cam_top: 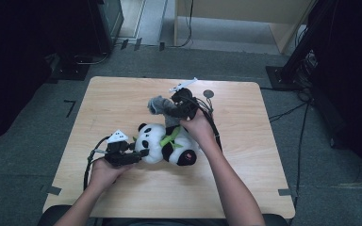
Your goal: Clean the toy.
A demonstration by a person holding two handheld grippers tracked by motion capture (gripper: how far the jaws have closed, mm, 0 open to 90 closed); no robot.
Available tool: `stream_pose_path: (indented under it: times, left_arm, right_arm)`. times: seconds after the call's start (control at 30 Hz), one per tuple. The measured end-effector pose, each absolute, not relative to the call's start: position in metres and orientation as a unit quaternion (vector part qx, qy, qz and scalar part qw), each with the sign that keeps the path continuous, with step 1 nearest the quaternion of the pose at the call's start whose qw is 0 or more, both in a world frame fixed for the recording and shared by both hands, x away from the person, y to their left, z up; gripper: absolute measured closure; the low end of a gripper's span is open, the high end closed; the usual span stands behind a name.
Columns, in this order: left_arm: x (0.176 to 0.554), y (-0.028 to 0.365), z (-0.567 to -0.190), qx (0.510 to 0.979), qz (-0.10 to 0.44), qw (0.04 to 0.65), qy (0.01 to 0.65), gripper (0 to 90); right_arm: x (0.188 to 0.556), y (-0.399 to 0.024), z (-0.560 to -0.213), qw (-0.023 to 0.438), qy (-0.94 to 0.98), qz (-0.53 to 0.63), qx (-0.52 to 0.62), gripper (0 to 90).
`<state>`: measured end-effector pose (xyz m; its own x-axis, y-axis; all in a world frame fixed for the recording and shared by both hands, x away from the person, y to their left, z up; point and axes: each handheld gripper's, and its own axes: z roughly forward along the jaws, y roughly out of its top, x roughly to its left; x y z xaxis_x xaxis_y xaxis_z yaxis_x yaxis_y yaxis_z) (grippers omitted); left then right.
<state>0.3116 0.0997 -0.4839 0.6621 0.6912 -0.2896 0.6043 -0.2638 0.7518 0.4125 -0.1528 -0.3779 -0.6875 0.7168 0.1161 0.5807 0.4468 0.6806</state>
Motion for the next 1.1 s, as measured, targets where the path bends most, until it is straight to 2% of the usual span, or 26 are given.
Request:
stream_pose_path:
  times: [0.2, 0.4, 0.77, 1.1]
  left_arm:
    - [0.312, 0.1, -0.483, 0.791, 0.049, 0.453, 0.409, 42.8]
    - [0.314, 0.1, -0.484, 0.788, 0.046, 0.457, 0.411, 35.9]
    - [0.327, 0.102, -0.499, 0.777, 0.025, 0.49, 0.394, 9.4]
    - [0.328, 0.098, -0.508, 0.783, 0.019, 0.494, 0.377, 6.4]
  right_arm:
    - [0.392, -0.121, -0.372, 0.067, 0.857, 0.385, 0.335, 75.2]
    - [0.387, -0.088, -0.399, 0.05, 0.886, 0.338, 0.312, 74.8]
    - [0.396, -0.092, -0.414, 0.029, 0.879, 0.348, 0.325, 76.5]
    - [0.401, -0.092, -0.419, 0.025, 0.876, 0.351, 0.331, 76.6]
